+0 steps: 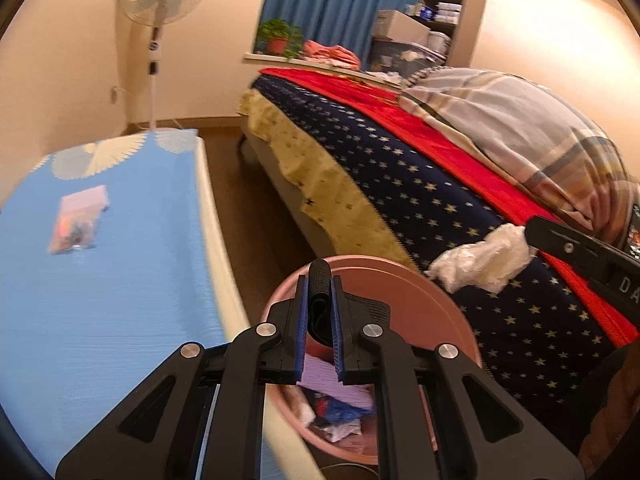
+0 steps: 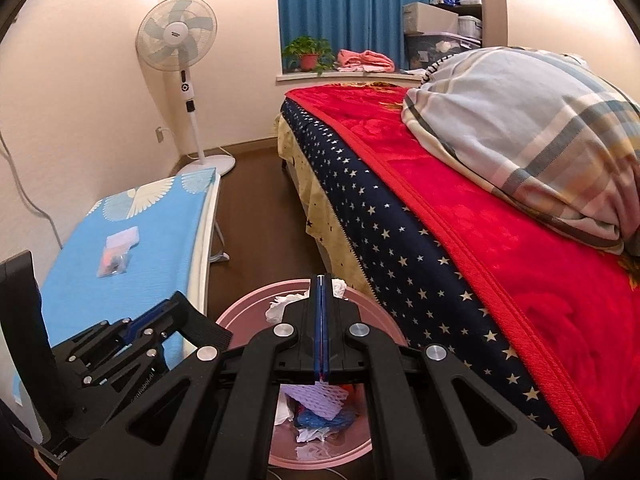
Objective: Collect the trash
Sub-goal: 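Open both tools over the pink bin, dropping the tissue and black strap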
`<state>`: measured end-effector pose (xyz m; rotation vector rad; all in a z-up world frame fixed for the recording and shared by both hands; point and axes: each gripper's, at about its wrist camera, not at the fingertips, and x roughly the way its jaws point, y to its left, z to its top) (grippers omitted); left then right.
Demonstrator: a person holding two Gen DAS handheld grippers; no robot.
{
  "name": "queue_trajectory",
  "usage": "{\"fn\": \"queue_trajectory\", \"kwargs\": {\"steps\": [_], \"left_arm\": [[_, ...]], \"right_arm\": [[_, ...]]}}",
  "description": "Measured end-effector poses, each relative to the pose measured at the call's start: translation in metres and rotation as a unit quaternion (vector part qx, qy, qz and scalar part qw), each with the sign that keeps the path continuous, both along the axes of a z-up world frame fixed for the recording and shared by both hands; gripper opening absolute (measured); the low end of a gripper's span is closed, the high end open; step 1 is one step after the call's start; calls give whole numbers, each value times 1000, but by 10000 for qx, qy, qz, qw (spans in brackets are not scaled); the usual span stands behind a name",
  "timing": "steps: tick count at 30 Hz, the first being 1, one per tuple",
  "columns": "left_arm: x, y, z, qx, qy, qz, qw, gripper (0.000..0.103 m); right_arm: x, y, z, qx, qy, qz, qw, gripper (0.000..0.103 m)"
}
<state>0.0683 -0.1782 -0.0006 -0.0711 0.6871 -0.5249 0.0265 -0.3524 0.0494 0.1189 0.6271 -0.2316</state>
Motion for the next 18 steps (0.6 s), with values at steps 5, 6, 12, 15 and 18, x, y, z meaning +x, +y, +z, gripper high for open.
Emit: {"fn": "queue_trajectory", "kwargs": {"steps": [5, 6, 12, 15, 18], "left_arm": [[3, -4, -7, -19, 48, -145, 9999, 37], [4, -3, -8, -42, 69, -117, 9999, 37], [9, 12, -8, -34, 25, 120, 9999, 37], [10, 21, -6, -19, -52, 258, 9997, 37], [13, 34, -5, -28, -97, 427, 9990, 37]], "right_arm": [[2, -1, -2, -109, 13, -152, 9998, 34], [2, 0, -2, -125, -6, -156, 9998, 35], [5, 8, -3, -113, -117, -30, 9999, 35], [7, 14, -1, -88, -233, 92, 9996, 35], [8, 22, 0, -50, -344, 225, 9991, 35]]}}
